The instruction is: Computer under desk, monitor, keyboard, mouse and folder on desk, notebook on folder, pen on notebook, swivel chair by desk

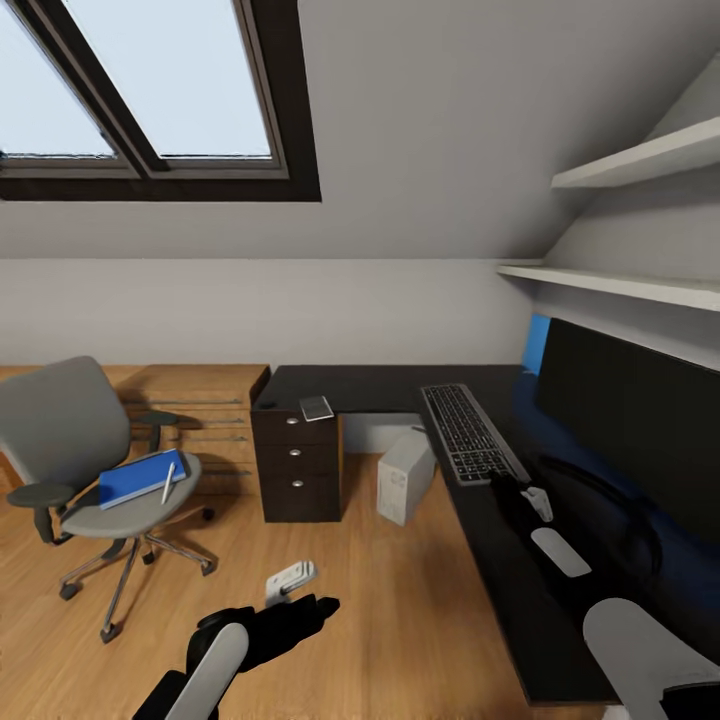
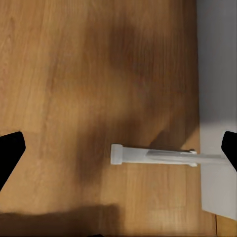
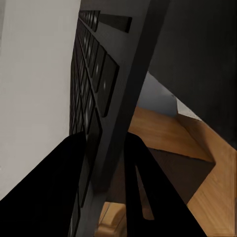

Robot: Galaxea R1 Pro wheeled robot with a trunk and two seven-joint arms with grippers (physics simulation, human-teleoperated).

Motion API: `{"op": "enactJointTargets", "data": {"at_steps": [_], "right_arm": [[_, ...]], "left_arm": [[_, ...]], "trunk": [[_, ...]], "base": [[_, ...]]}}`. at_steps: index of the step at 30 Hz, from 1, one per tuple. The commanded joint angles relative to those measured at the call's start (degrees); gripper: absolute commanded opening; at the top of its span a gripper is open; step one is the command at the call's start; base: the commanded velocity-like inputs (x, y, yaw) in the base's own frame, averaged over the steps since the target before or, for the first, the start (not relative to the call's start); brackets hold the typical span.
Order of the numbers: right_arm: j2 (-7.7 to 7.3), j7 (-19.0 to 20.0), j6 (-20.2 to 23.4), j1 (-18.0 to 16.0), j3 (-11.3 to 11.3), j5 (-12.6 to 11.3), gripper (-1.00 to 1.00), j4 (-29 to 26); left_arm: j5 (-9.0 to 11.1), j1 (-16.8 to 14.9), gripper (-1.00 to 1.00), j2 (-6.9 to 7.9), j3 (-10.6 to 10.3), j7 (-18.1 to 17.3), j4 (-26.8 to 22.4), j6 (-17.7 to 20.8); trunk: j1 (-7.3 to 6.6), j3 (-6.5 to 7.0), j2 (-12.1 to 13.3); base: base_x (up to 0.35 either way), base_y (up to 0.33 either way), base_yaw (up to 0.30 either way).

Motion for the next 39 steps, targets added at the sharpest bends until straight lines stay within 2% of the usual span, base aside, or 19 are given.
{"op": "enactJointTargets", "data": {"at_steps": [1, 20, 25, 26, 27, 30, 39], "right_arm": [[-0.04, 0.2, 0.0, -0.1, 0.2, -0.6, -1.00, 0.0], [-0.02, 0.2, 0.2, 0.0, 0.2, -0.6, -1.00, 0.0], [-0.03, 0.2, 0.3, 0.1, 0.3, -0.6, -1.00, 0.4], [0.14, 0.2, 0.2, 0.1, 0.3, -0.6, -1.00, 0.6], [0.91, 0.2, 0.1, 0.1, 0.3, -0.5, -1.00, 0.7], [1.48, 0.0, 0.1, 0.1, 0.3, -0.4, -1.00, 1.0], [1.66, -2.4, 0.5, 0.1, 0.1, -0.5, -1.00, 1.3]], "left_arm": [[0.6, -0.1, 1.00, 0.07, -0.1, 0.6, -0.1, 0.0], [0.6, -0.1, 1.00, 0.36, 0.6, 0.3, -0.1, 0.0], [0.6, -0.1, 1.00, 0.39, 1.1, 0.5, -0.2, 0.0], [0.6, -0.1, 1.00, 0.39, 1.3, 0.5, -0.2, 0.0], [0.6, -0.1, 1.00, 0.39, 1.4, 0.6, -0.2, 0.0], [0.6, -0.1, 1.00, 0.39, 1.4, 0.6, -0.2, 0.0], [0.6, -0.1, 1.00, 0.38, 1.4, 0.7, -0.2, 0.0]], "trunk": [[-0.03, -0.07, 0.0], [-0.03, -0.07, 0.0], [-0.03, -0.07, 0.0], [-0.03, -0.07, 0.0], [-0.03, -0.07, 0.0], [-0.03, -0.07, 0.0], [-0.03, -0.07, 0.0]], "base": [[-0.292, -0.192, 0.000], [-0.288, -0.179, 0.000], [-0.053, -0.042, 0.000], [-0.005, -0.004, 0.000], [-0.002, -0.002, 0.000], [0.000, 0.000, 0.000], [-0.089, -0.056, 0.000]]}}
